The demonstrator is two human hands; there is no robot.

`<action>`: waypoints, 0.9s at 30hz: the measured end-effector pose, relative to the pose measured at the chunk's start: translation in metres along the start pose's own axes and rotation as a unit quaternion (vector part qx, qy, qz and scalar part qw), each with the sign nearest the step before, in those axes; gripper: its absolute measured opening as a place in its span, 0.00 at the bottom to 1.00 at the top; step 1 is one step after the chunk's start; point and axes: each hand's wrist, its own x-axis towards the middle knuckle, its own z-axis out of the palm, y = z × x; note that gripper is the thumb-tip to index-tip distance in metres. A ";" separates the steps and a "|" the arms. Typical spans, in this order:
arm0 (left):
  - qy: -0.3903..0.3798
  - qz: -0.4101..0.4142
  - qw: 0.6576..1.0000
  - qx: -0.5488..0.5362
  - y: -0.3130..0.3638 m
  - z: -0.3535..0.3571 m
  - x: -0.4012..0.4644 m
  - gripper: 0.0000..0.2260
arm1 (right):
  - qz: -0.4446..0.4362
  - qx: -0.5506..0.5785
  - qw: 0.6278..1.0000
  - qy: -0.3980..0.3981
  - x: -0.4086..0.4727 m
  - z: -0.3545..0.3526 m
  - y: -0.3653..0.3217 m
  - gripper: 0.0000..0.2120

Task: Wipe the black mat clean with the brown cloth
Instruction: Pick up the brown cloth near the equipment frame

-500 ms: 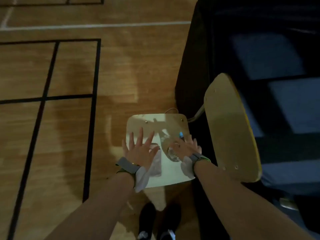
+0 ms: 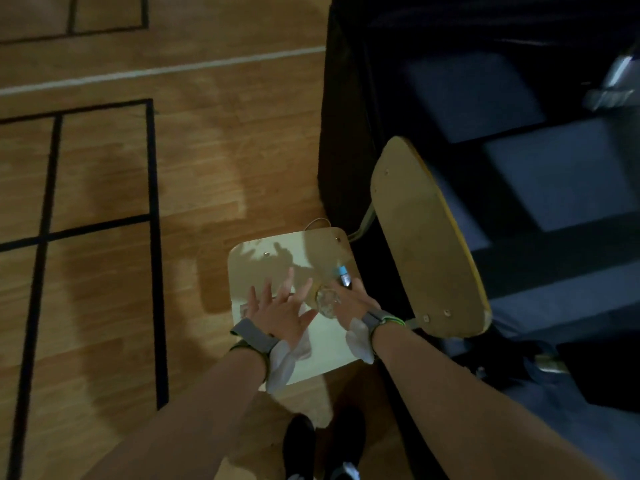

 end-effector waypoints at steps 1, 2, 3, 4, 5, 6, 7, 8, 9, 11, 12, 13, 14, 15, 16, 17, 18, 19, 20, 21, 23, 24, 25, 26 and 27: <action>-0.029 0.010 0.999 -0.017 0.007 -0.007 0.004 0.28 | -0.020 -0.014 1.000 0.007 -0.014 -0.008 -0.003 0.25; -0.056 0.015 0.998 -0.033 0.013 -0.011 0.006 0.29 | -0.035 -0.012 0.999 0.020 -0.023 -0.012 -0.002 0.25; -0.075 0.010 0.997 -0.033 0.021 -0.024 0.005 0.30 | -0.039 0.000 0.999 0.027 -0.035 -0.018 0.000 0.24; -0.071 0.004 0.997 -0.020 0.027 -0.034 0.005 0.30 | -0.050 0.021 0.997 0.047 -0.046 -0.024 0.002 0.24; -0.093 0.001 0.995 -0.022 0.027 -0.040 0.006 0.29 | -0.054 0.033 0.997 0.052 -0.054 -0.028 -0.001 0.24; -0.120 0.022 0.992 -0.018 0.036 -0.046 0.006 0.29 | -0.048 0.040 0.996 0.055 -0.068 -0.032 0.001 0.25; -0.166 0.041 0.985 -0.037 0.042 -0.058 0.004 0.31 | -0.045 0.049 0.996 0.056 -0.084 -0.036 0.002 0.25; -0.194 0.052 0.978 -0.050 0.051 -0.071 0.003 0.34 | -0.056 0.055 0.995 0.068 -0.098 -0.040 0.004 0.26; -0.196 0.069 0.977 -0.052 0.062 -0.087 0.001 0.37 | -0.060 0.062 0.992 0.091 -0.115 -0.046 0.006 0.26; -0.166 0.086 0.980 -0.073 0.088 -0.110 0.000 0.40 | -0.065 0.061 0.989 0.120 -0.142 -0.055 0.015 0.27; -0.150 0.094 0.981 -0.076 0.101 -0.121 -0.003 0.39 | -0.061 0.056 0.988 0.129 -0.157 -0.059 0.020 0.30; -0.138 0.107 0.982 -0.076 0.111 -0.128 -0.007 0.38 | -0.059 0.047 0.988 0.132 -0.169 -0.062 0.025 0.31; -0.122 0.134 0.981 -0.074 0.126 -0.137 -0.015 0.38 | -0.052 0.039 0.988 0.139 -0.186 -0.063 0.034 0.32; -0.103 0.154 0.979 -0.079 0.140 -0.146 -0.023 0.39 | -0.049 0.036 0.987 0.147 -0.201 -0.063 0.042 0.32; -0.090 0.151 0.980 -0.094 0.144 -0.148 -0.025 0.40 | -0.048 0.036 0.987 0.151 -0.206 -0.064 0.043 0.31; -0.073 0.154 0.979 -0.109 0.154 -0.153 -0.030 0.40 | -0.043 0.043 0.985 0.161 -0.216 -0.063 0.049 0.30; -0.070 0.161 0.977 -0.124 0.167 -0.158 -0.036 0.36 | -0.036 0.044 0.984 0.172 -0.230 -0.063 0.059 0.29; -0.083 0.164 0.975 -0.126 0.179 -0.165 -0.043 0.31 | -0.034 0.043 0.982 0.179 -0.244 -0.062 0.069 0.31; -0.103 0.168 0.973 -0.116 0.197 -0.173 -0.053 0.25 | -0.036 0.047 0.981 0.184 -0.260 -0.063 0.082 0.33; -0.120 0.166 0.972 -0.114 0.213 -0.180 -0.062 0.21 | -0.043 0.063 0.979 0.189 -0.274 -0.062 0.095 0.36; -0.149 0.155 0.965 -0.152 0.242 -0.189 -0.081 0.18 | -0.053 0.127 0.969 0.207 -0.299 -0.058 0.124 0.44; -0.156 0.157 0.961 -0.163 0.259 -0.191 -0.094 0.17 | -0.057 0.152 0.961 0.222 -0.316 -0.052 0.141 0.47; -0.144 0.166 0.963 -0.158 0.273 -0.191 -0.105 0.16 | -0.059 0.167 0.954 0.241 -0.330 -0.045 0.158 0.48; -0.142 0.163 0.964 -0.156 0.276 -0.191 -0.106 0.15 | -0.063 0.183 0.947 0.256 -0.334 -0.042 0.164 0.48; -0.145 0.172 0.962 -0.157 0.287 -0.191 -0.112 0.15 | -0.058 0.193 0.943 0.265 -0.345 -0.036 0.176 0.46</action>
